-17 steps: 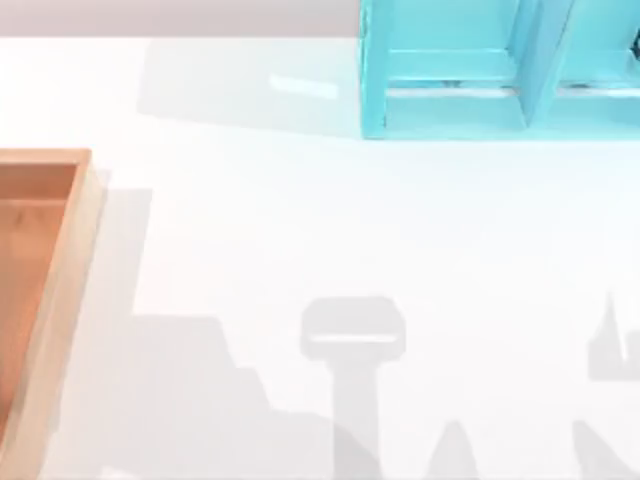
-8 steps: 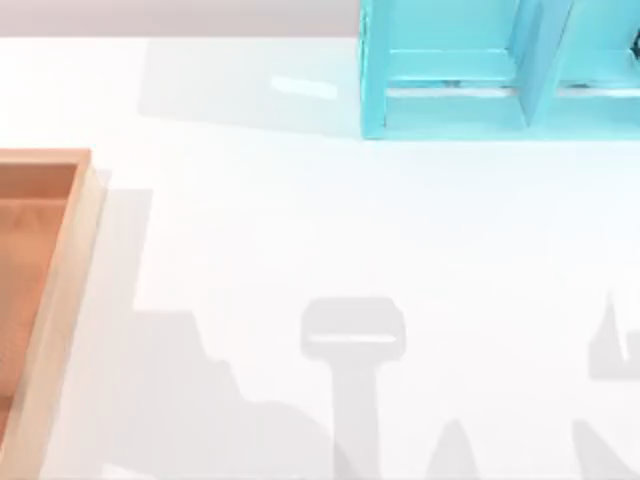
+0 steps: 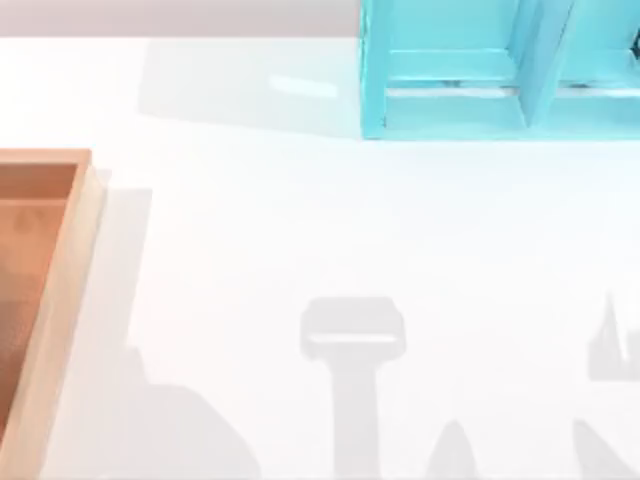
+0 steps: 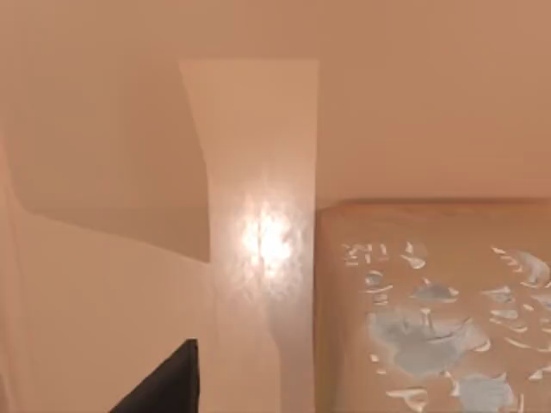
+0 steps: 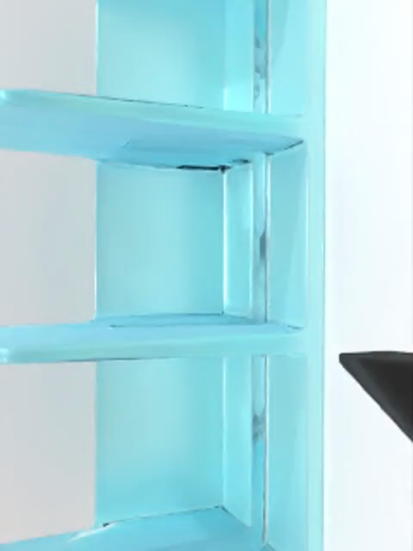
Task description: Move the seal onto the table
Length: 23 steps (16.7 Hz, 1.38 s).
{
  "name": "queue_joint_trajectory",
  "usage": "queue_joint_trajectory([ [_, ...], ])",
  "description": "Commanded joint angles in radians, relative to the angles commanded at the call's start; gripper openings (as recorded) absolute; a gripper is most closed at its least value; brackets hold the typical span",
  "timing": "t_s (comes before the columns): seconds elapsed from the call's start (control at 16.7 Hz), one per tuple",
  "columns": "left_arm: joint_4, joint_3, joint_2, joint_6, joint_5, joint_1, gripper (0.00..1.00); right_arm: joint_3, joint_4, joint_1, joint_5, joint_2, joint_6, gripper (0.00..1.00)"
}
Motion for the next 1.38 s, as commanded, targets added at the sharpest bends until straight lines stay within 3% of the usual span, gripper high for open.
queue_joint_trajectory([
  [0.24,0.005,-0.004,0.002,0.000,0.000,0.000,1.00,0.000,0.000,0.000,0.000,0.000,0.000,1.00],
  [1.02,0.005,-0.004,0.002,0.000,0.000,0.000,0.02,0.000,0.000,0.000,0.000,0.000,0.000,1.00],
  [1.38,0.005,-0.004,0.002,0.000,0.000,0.000,0.00,0.000,0.000,0.000,0.000,0.000,0.000,1.00],
])
